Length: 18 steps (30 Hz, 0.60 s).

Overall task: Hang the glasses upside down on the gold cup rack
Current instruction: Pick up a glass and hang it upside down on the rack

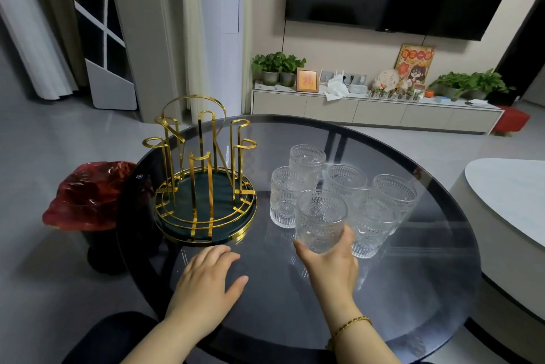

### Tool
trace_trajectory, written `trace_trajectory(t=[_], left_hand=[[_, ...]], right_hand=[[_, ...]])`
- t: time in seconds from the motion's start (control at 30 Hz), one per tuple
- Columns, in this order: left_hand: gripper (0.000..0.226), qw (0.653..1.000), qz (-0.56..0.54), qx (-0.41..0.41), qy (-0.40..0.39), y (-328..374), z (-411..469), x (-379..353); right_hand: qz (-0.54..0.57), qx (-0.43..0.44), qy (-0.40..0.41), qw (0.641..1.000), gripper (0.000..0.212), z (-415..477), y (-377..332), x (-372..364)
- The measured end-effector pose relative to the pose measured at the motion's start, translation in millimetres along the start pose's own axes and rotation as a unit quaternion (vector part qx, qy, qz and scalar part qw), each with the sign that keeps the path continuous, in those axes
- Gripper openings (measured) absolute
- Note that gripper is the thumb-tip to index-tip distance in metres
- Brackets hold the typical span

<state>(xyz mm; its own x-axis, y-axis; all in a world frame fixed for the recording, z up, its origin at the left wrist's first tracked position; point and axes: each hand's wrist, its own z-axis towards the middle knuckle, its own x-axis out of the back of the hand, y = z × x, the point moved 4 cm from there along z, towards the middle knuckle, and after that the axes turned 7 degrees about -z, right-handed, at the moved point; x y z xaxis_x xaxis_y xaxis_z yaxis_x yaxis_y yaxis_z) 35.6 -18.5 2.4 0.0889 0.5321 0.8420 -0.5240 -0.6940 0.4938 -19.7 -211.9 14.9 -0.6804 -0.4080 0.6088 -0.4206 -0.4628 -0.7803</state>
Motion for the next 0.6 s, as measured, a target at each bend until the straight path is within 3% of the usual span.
trace_trajectory(t=[0.17,0.3,0.43,0.6], left_hand=[[0.039,0.996,-0.088,0.017,0.011,-1.5,-2.6,16.3],[0.029,0.979,-0.137,-0.019,0.147,1.1,-0.4,63.3],[0.043,0.954,-0.097,-0.047,0.280,2.6,18.5,119.0],[0.065,0.968,-0.024,0.010,0.250,-17.5,59.1,149.3]], right_hand=[[0.075,0.027,-0.018,0.997,0.086,-4.2,0.4,1.5],[0.146,0.041,-0.023,0.988,0.083,-3.5,-1.2,0.2],[0.193,0.047,-0.030,0.980,0.079,-4.1,-2.1,-0.1],[0.214,0.053,-0.043,0.974,0.077,-5.4,-9.9,8.9]])
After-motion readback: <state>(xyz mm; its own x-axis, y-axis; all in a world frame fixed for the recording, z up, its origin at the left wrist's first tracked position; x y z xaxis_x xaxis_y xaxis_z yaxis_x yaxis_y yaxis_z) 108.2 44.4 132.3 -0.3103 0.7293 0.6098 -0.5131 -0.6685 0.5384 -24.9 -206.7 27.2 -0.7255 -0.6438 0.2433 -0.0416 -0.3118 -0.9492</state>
